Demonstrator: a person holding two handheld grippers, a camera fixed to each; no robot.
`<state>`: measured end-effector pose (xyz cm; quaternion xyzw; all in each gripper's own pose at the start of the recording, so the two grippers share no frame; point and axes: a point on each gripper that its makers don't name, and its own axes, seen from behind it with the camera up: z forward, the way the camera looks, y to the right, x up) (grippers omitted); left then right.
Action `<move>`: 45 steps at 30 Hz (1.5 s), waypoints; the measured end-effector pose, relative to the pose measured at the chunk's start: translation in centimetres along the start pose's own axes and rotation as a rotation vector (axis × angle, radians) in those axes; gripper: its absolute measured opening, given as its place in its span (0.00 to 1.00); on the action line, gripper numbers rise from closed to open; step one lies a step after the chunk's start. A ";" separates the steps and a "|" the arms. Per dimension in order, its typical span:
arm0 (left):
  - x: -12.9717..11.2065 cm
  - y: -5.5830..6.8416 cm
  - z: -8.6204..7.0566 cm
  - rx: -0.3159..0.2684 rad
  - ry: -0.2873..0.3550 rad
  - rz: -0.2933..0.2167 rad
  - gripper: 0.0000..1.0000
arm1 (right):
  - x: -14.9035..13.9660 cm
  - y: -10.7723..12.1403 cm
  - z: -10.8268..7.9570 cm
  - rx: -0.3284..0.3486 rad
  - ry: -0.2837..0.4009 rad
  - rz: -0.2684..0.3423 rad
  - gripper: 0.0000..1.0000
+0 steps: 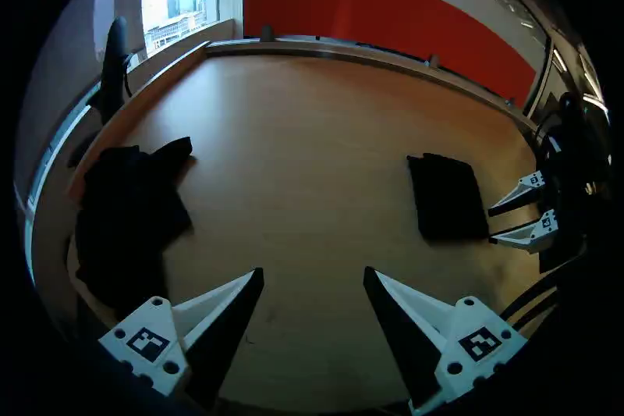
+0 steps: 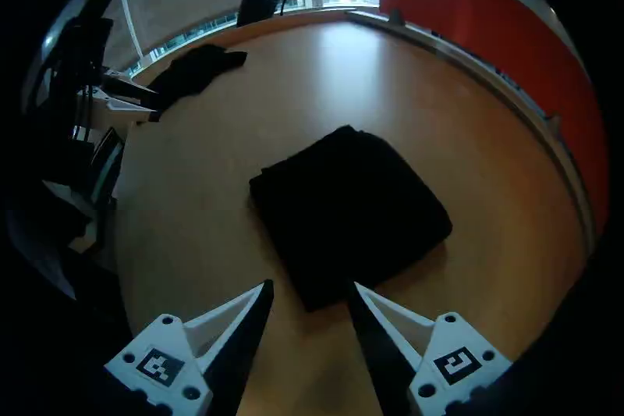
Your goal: Fold towel
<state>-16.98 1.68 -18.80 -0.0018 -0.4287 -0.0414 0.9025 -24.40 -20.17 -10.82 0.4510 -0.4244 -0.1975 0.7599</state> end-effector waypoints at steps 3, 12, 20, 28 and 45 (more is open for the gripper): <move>-0.1 0.0 0.0 -0.001 -0.001 0.000 0.95 | -0.5 0.1 0.0 -0.007 -0.007 0.008 0.70; 0.0 0.1 0.0 -0.003 0.000 0.000 0.95 | -1.2 0.3 0.2 -0.028 -0.023 0.023 0.68; -0.1 0.1 0.0 -0.002 -0.001 -0.001 0.95 | -2.0 0.3 0.8 -0.059 -0.046 0.026 0.60; -0.2 0.0 0.0 -0.003 -0.002 -0.002 0.95 | -2.4 0.4 1.2 -0.098 -0.044 0.046 0.47; -0.3 0.1 0.1 -0.007 -0.003 0.002 0.95 | -2.3 0.8 1.5 -0.140 -0.018 0.094 0.06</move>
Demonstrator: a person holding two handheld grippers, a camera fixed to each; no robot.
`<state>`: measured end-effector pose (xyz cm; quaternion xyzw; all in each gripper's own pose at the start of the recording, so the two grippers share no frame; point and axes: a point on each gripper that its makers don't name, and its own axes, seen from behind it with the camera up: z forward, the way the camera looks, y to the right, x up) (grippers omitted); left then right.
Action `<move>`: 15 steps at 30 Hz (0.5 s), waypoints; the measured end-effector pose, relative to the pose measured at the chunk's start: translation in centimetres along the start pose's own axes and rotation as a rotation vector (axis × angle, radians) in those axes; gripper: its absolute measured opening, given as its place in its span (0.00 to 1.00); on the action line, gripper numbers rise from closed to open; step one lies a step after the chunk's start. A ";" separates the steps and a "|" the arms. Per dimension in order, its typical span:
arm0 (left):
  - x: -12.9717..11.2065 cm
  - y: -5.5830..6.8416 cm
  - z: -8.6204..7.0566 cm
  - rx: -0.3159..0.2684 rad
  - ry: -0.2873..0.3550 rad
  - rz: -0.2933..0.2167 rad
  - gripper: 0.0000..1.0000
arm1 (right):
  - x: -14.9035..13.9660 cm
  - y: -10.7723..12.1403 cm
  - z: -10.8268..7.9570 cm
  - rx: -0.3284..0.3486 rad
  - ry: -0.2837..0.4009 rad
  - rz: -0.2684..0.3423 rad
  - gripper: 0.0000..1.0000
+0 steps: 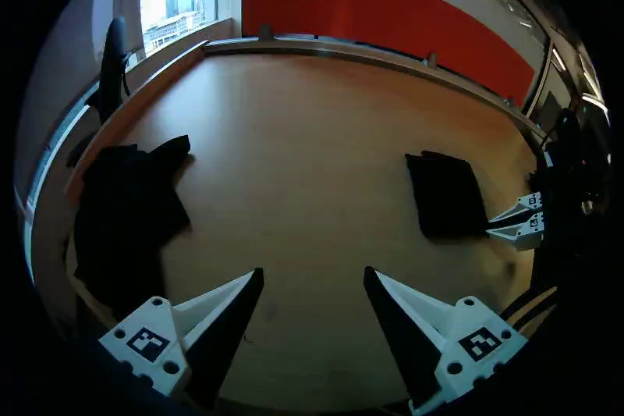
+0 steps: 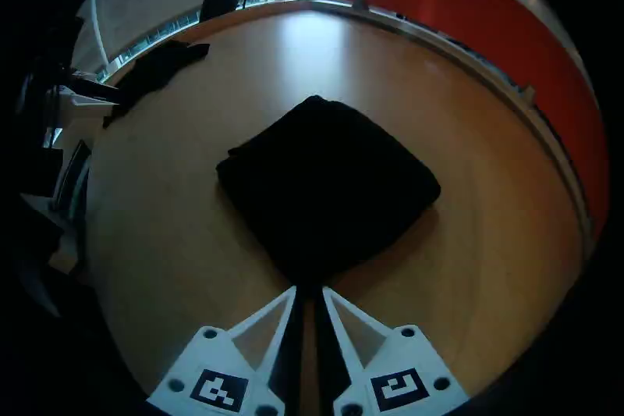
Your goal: Fold towel
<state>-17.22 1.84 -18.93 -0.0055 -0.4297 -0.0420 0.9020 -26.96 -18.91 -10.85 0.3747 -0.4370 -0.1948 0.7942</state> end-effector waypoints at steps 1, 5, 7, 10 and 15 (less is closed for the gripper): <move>0.0 0.0 0.0 0.000 0.000 0.000 0.95 | 0.1 0.0 0.0 0.000 0.003 0.002 0.06; -0.2 0.1 0.0 -0.003 -0.001 0.002 0.95 | 0.3 0.2 -0.1 0.000 0.011 0.012 0.05; -0.2 0.2 0.1 -0.006 -0.002 0.002 0.95 | 0.6 0.3 -0.4 0.000 0.016 0.012 0.05; -0.2 0.2 0.2 -0.010 -0.001 0.001 0.95 | 1.2 0.6 -1.0 0.001 0.021 0.008 0.05; 0.1 0.2 0.5 -0.015 0.008 -0.001 0.95 | 3.0 1.2 -2.2 0.004 0.034 -0.008 0.05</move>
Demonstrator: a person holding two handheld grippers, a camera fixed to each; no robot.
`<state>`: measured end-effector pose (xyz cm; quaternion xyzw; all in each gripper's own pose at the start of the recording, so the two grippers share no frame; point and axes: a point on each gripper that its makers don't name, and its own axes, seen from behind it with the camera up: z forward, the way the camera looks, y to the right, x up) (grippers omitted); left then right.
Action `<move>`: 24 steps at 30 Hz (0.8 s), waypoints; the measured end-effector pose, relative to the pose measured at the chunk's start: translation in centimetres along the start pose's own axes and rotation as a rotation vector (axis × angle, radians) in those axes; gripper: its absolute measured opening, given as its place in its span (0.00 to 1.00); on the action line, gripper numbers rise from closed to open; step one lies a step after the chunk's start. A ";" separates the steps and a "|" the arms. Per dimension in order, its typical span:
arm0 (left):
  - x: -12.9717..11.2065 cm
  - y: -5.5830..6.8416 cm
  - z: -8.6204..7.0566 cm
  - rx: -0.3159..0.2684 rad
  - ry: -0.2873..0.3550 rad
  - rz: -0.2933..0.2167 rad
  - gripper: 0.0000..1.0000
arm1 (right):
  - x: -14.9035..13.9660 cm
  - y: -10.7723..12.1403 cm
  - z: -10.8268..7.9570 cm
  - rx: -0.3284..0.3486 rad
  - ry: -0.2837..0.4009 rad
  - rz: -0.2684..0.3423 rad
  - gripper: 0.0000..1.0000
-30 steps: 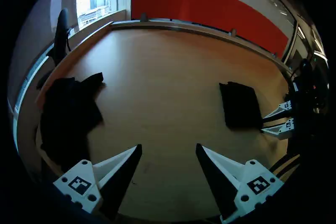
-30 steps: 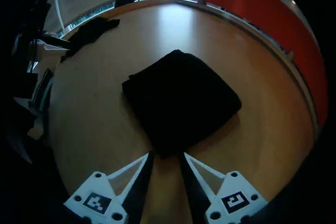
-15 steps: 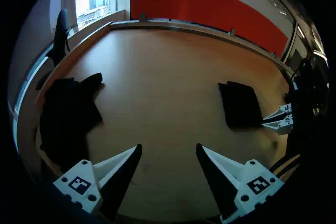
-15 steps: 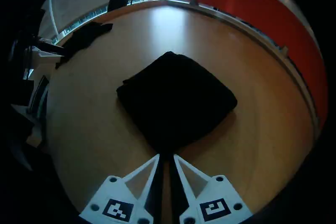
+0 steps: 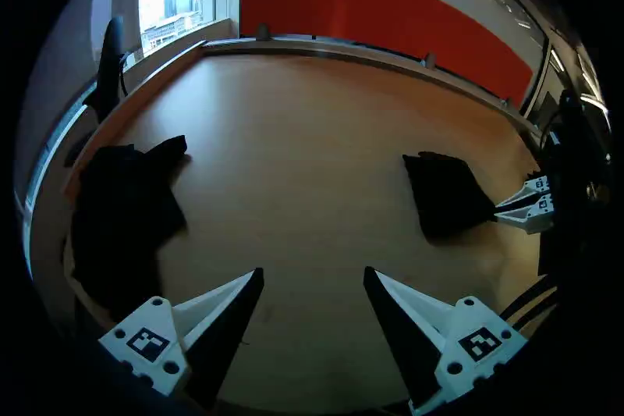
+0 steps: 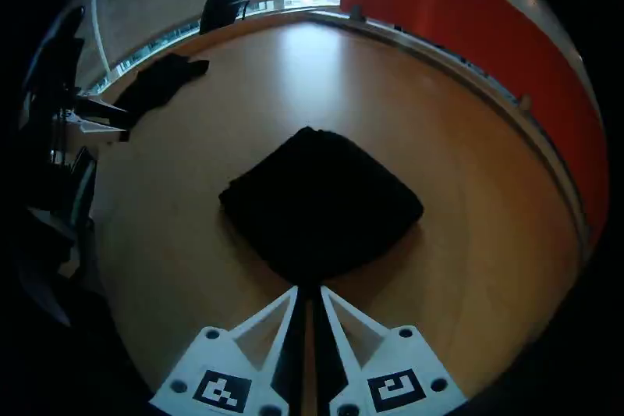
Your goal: Fold towel
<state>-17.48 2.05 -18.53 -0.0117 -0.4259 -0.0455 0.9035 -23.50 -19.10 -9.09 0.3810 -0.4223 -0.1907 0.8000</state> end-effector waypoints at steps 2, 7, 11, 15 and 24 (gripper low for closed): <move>0.2 0.0 0.0 -0.002 0.005 0.001 0.95 | 1.1 0.3 -0.5 0.001 0.010 -0.010 0.05; 0.7 -0.1 0.0 -0.009 0.014 0.010 0.95 | 4.6 1.1 -1.9 0.004 0.051 -0.030 0.05; 1.3 0.0 -0.1 -0.016 0.023 0.019 0.95 | 7.8 1.6 -3.1 0.009 0.098 -0.045 0.05; 1.8 0.2 -0.2 -0.026 0.032 0.020 0.95 | 11.0 2.0 -4.5 0.009 0.147 -0.060 0.05; 2.9 0.3 -0.6 -0.032 0.054 0.034 0.95 | 16.0 3.2 -7.7 -0.011 0.237 -0.078 0.05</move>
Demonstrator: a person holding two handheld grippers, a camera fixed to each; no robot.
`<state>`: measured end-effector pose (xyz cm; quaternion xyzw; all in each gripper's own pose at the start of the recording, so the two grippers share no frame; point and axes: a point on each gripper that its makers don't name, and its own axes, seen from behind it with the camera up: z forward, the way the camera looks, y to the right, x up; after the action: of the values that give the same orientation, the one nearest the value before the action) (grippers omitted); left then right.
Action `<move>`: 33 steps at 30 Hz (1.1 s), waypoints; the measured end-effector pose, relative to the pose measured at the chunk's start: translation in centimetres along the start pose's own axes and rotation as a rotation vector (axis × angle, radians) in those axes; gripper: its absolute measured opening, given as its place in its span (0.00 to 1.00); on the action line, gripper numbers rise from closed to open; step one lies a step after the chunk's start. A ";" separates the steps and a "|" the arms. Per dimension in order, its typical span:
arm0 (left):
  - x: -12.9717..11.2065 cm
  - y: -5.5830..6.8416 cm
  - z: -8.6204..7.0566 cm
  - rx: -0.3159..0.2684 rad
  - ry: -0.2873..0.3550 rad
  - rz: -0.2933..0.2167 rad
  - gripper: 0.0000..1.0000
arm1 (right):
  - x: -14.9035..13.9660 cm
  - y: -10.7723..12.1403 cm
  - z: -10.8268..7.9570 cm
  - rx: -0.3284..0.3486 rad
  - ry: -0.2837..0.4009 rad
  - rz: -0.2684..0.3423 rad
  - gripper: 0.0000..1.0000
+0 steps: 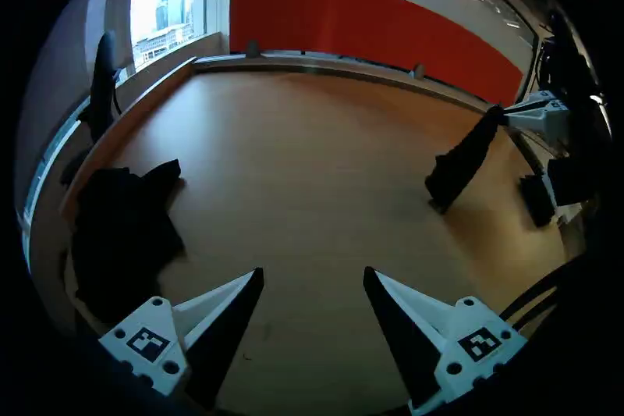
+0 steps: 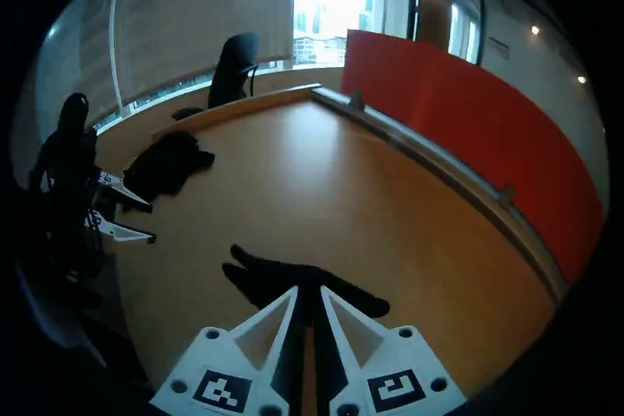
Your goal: Fold towel
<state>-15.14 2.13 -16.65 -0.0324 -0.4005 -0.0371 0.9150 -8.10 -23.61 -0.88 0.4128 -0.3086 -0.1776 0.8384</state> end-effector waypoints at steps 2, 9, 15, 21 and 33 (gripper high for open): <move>0.2 0.0 0.0 -0.002 0.003 0.003 0.95 | 0.3 0.6 -0.4 -0.010 0.002 -0.004 0.05; 0.7 0.3 -0.1 -0.014 0.010 0.004 0.95 | 0.2 2.4 -2.1 -0.035 0.012 0.011 0.05; 0.9 0.5 0.1 -0.021 0.009 0.007 0.95 | -0.3 4.4 -4.0 -0.052 0.016 0.031 0.05; 1.2 0.8 0.3 -0.021 0.007 0.012 0.95 | -1.6 7.3 -6.3 -0.079 0.000 0.048 0.05; 1.9 1.5 0.7 -0.016 0.004 0.024 0.95 | -5.4 13.6 -11.0 -0.148 -0.050 0.082 0.05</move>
<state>-14.27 3.58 -14.85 -0.0444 -0.3981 -0.0293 0.9158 -4.22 -6.11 2.92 0.3322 -0.3319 -0.1758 0.8652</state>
